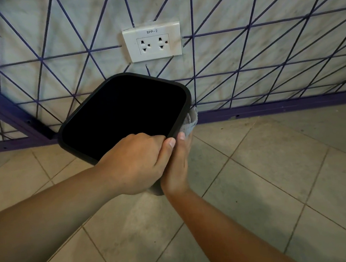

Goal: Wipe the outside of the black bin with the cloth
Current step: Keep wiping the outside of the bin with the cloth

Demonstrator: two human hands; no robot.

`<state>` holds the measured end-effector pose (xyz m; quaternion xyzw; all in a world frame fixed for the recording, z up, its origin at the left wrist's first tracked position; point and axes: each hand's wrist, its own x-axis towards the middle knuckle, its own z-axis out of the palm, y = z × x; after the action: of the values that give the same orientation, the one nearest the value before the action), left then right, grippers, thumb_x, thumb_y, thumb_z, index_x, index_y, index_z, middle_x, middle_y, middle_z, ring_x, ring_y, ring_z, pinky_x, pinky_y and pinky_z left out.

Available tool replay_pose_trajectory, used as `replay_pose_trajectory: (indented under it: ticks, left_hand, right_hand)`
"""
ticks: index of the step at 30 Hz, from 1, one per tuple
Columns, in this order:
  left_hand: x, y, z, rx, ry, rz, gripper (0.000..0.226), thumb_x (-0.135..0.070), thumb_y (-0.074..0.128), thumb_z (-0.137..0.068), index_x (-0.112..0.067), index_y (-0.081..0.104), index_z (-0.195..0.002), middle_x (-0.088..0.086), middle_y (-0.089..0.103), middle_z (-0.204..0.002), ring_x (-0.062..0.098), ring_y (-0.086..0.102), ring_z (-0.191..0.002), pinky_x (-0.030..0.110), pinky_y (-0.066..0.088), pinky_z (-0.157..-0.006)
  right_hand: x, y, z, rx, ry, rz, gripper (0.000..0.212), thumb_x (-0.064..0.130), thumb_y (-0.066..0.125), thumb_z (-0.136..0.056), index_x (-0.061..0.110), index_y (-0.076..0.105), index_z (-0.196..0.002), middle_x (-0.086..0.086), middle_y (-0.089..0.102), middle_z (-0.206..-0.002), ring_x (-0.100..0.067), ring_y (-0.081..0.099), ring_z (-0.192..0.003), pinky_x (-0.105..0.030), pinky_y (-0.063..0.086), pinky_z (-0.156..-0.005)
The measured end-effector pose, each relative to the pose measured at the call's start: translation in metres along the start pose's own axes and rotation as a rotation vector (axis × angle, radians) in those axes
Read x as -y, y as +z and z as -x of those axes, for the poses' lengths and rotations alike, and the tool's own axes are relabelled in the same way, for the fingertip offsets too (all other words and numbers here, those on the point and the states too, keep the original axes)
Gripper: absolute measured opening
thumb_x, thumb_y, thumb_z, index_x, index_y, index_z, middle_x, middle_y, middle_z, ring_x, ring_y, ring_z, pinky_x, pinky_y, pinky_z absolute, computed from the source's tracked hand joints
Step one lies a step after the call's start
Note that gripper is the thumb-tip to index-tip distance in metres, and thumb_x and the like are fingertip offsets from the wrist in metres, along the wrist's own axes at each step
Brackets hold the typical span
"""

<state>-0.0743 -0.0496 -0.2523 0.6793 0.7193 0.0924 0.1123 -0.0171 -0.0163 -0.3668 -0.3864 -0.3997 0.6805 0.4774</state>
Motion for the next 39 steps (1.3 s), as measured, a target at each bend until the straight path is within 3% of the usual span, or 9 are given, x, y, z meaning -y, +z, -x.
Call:
replay_pose_trajectory:
  ticks: [4, 11, 14, 18, 22, 27, 31, 36, 39]
  left_hand:
    - [-0.002, -0.002, -0.001, -0.009, 0.001, -0.025, 0.044, -0.048, 0.017, -0.099, -0.030, 0.052, -0.078, -0.006, 0.058, -0.067, 0.010, 0.058, -0.063, 0.033, 0.046, -0.064]
    - [-0.001, -0.002, -0.001, 0.004, 0.006, -0.024, 0.050, -0.051, 0.014, -0.096, -0.026, 0.056, -0.083, -0.005, 0.058, -0.069, 0.011, 0.059, -0.065, 0.039, 0.051, -0.068]
    - [0.001, -0.002, -0.001, 0.010, 0.005, -0.016, 0.054, -0.052, 0.014, -0.096, -0.023, 0.060, -0.088, -0.005, 0.062, -0.073, 0.011, 0.061, -0.068, 0.038, 0.052, -0.071]
    - [0.001, -0.001, 0.000, 0.006, 0.005, -0.037, 0.048, -0.050, 0.016, -0.097, -0.026, 0.054, -0.080, -0.007, 0.056, -0.065, 0.009, 0.056, -0.060, 0.028, 0.043, -0.062]
    - [0.000, -0.002, -0.001, -0.013, 0.011, -0.039, 0.044, -0.050, 0.016, -0.096, -0.029, 0.050, -0.078, -0.007, 0.056, -0.066, 0.010, 0.056, -0.061, 0.032, 0.046, -0.063]
    - [0.002, -0.001, 0.000, -0.006, 0.013, -0.013, 0.047, -0.050, 0.018, -0.097, -0.027, 0.055, -0.078, -0.006, 0.058, -0.066, 0.010, 0.057, -0.061, 0.029, 0.043, -0.062]
    - [0.000, -0.001, -0.001, -0.034, 0.030, -0.035, 0.041, -0.051, 0.015, -0.096, -0.033, 0.043, -0.072, -0.006, 0.054, -0.064, 0.012, 0.055, -0.060, 0.033, 0.042, -0.060]
    - [0.004, 0.001, 0.000, -0.033, 0.033, -0.025, 0.048, -0.052, 0.015, -0.097, -0.028, 0.054, -0.081, -0.006, 0.059, -0.067, 0.009, 0.058, -0.060, 0.036, 0.051, -0.064]
    - [0.002, 0.001, -0.001, -0.042, 0.031, -0.043, 0.047, -0.051, 0.014, -0.096, -0.028, 0.051, -0.079, -0.004, 0.057, -0.066, 0.012, 0.057, -0.060, 0.038, 0.050, -0.063]
  right_hand:
    - [-0.017, -0.007, -0.030, -0.054, 0.122, -0.089, 0.153, 0.117, 0.048, -0.052, 0.025, 0.036, -0.174, -0.009, 0.035, -0.182, -0.026, 0.030, -0.171, -0.058, 0.022, -0.141]
    - [-0.021, -0.009, -0.030, -0.043, 0.125, -0.168, 0.137, 0.108, 0.054, -0.068, 0.018, 0.043, -0.171, -0.013, 0.049, -0.173, -0.029, 0.044, -0.164, -0.058, 0.031, -0.138]
    - [-0.009, -0.007, -0.029, -0.008, 0.132, -0.080, 0.146, 0.118, 0.042, -0.058, 0.028, 0.039, -0.174, -0.004, 0.039, -0.180, -0.021, 0.033, -0.170, -0.055, 0.025, -0.140]
    - [-0.018, -0.005, 0.004, 0.048, 0.009, -0.034, 0.132, 0.105, 0.045, -0.080, 0.016, 0.029, -0.176, -0.012, 0.035, -0.181, -0.028, 0.032, -0.170, -0.059, 0.025, -0.140]
    - [-0.020, -0.009, -0.029, -0.045, 0.148, -0.149, 0.156, 0.117, 0.053, -0.050, 0.023, 0.039, -0.173, -0.012, 0.044, -0.176, -0.029, 0.040, -0.166, -0.059, 0.028, -0.139]
    - [-0.020, -0.006, -0.009, 0.035, 0.006, -0.035, 0.133, 0.106, 0.044, -0.078, 0.015, 0.034, -0.174, -0.015, 0.038, -0.179, -0.032, 0.033, -0.169, -0.061, 0.026, -0.138]
    - [-0.029, -0.016, -0.039, -0.035, 0.142, -0.142, 0.152, 0.115, 0.055, -0.054, 0.018, 0.044, -0.170, -0.015, 0.049, -0.173, -0.031, 0.044, -0.164, -0.060, 0.030, -0.137]
    - [-0.027, -0.015, -0.017, 0.087, 0.014, -0.048, 0.134, 0.106, 0.050, -0.077, 0.019, 0.030, -0.176, -0.011, 0.037, -0.181, -0.026, 0.032, -0.170, -0.058, 0.024, -0.140]
    - [-0.035, -0.023, -0.030, 0.032, 0.089, -0.061, 0.146, 0.113, 0.050, -0.064, 0.019, 0.034, -0.175, -0.014, 0.042, -0.177, -0.029, 0.037, -0.168, -0.059, 0.027, -0.139]
